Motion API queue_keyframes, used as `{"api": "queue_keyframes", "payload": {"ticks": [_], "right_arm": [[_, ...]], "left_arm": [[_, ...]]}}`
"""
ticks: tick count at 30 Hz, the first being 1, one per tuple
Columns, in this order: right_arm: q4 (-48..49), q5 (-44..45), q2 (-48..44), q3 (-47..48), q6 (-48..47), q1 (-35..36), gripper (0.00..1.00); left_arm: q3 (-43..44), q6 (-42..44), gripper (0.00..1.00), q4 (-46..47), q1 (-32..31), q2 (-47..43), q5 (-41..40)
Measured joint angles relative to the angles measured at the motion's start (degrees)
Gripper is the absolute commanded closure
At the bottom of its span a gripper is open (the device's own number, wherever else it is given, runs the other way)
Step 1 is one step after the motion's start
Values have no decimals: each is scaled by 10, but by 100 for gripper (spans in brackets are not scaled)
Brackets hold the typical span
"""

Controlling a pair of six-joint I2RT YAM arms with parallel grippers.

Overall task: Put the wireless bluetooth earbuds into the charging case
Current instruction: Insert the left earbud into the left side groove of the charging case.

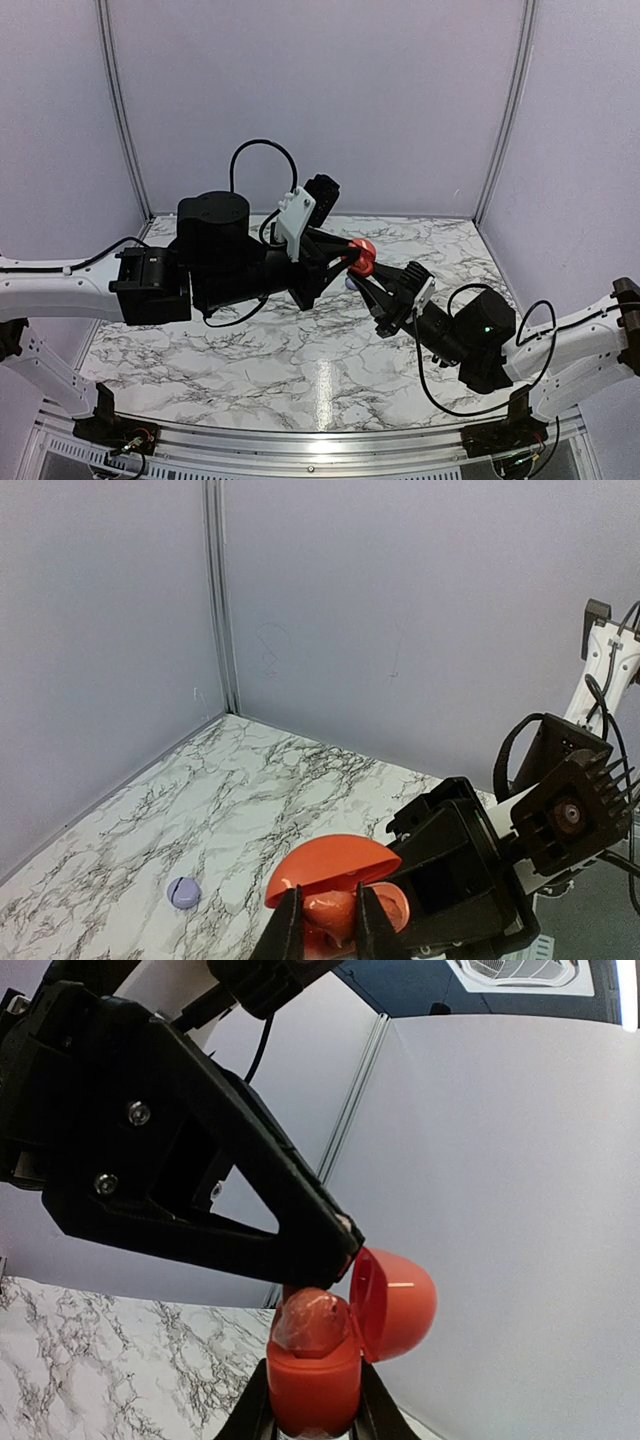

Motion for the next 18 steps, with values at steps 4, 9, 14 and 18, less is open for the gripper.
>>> {"api": "queue_keyframes", "payload": {"ticks": [4,9,14,18], "right_arm": [[0,1,0,0,7,0,100],[0,2,0,0,13,0,100],[1,3,0,0,18,0,100],[1,3,0,0,23,0,100]], "left_arm": [[0,0,91,0,0,0,-2],[1,-1,83,0,0,3,-8],[5,-2,80,-3,-1,5,-12],[7,-3,78,-5,-1,6,-12]]}}
